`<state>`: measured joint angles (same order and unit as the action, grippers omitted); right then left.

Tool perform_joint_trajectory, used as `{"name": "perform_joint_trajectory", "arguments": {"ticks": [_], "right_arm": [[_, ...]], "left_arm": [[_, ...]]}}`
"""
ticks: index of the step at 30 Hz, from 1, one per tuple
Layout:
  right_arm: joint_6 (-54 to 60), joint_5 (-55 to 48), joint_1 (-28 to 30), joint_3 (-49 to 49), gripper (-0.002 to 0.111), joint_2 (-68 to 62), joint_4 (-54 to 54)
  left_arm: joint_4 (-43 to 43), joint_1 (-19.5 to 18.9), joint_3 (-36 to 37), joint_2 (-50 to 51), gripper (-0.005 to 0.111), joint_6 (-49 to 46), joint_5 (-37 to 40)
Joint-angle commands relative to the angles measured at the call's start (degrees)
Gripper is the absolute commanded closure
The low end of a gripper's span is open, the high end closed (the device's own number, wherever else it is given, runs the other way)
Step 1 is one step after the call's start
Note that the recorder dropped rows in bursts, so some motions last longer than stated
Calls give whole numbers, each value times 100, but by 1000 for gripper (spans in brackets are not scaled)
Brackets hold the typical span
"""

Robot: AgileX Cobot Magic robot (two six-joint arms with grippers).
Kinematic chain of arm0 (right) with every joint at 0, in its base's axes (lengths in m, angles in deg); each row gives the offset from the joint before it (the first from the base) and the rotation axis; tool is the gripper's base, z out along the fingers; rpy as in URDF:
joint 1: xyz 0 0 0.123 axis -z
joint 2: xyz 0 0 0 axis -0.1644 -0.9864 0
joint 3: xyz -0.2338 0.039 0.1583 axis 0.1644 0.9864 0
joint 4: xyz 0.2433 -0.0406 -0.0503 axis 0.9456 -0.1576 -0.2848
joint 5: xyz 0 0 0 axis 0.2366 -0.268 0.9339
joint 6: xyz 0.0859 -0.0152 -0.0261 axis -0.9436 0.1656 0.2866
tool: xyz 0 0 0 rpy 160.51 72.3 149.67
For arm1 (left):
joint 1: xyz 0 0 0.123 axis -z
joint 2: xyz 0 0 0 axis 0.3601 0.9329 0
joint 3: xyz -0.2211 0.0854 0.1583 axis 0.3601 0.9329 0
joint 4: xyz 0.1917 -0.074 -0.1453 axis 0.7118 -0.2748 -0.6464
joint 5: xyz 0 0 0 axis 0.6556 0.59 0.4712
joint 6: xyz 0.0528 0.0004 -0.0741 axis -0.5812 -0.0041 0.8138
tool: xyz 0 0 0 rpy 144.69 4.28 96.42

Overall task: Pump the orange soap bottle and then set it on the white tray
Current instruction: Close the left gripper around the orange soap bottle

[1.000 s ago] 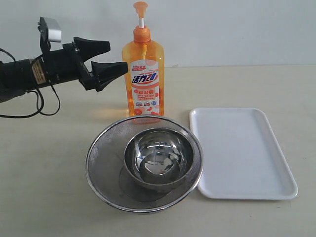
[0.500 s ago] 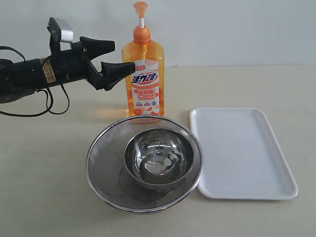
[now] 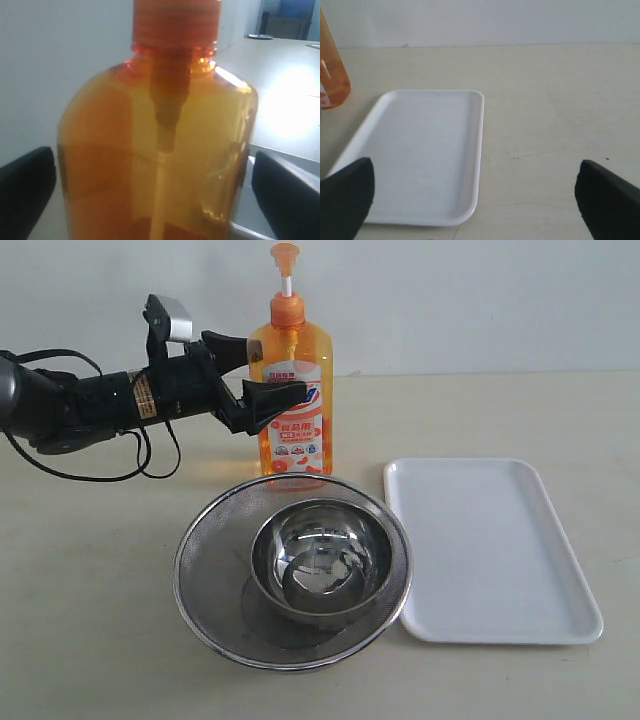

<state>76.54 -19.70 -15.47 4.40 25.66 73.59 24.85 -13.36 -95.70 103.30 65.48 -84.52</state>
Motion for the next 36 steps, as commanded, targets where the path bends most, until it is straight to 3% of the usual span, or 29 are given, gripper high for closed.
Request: {"name": "perform_joint_trajectory", "arguments": {"ticks": [1,11,19,22,24,25,26,27,36], "right_arm": [[14,65,19,1,3,30,6],[14,26,19,1,3,30,6],[14,26,19,1,3,30,6],[14,26,19,1,3,30,6],[14,26,19,1,3,30,6],[14,26,19,1,3,30,6],[14,26,19,1,3,30,6],[14,26,19,1,3,30,6],[14,26,19,1,3,30,6]], "left_arm": [[-68,65,-97,52,-3,71,-290],[-68,130,-111,170,-3,-95,-268],[-66,523,-486,312,-1,-23,88],[-125,546,-486,312,20,-23,406],[-291,546,-486,312,48,-23,445],[-369,546,-486,312,71,-23,485],[-428,546,-486,312,83,-100,528],[-524,546,-486,312,102,-152,568],[-877,483,-488,125,102,-194,1185]]}}
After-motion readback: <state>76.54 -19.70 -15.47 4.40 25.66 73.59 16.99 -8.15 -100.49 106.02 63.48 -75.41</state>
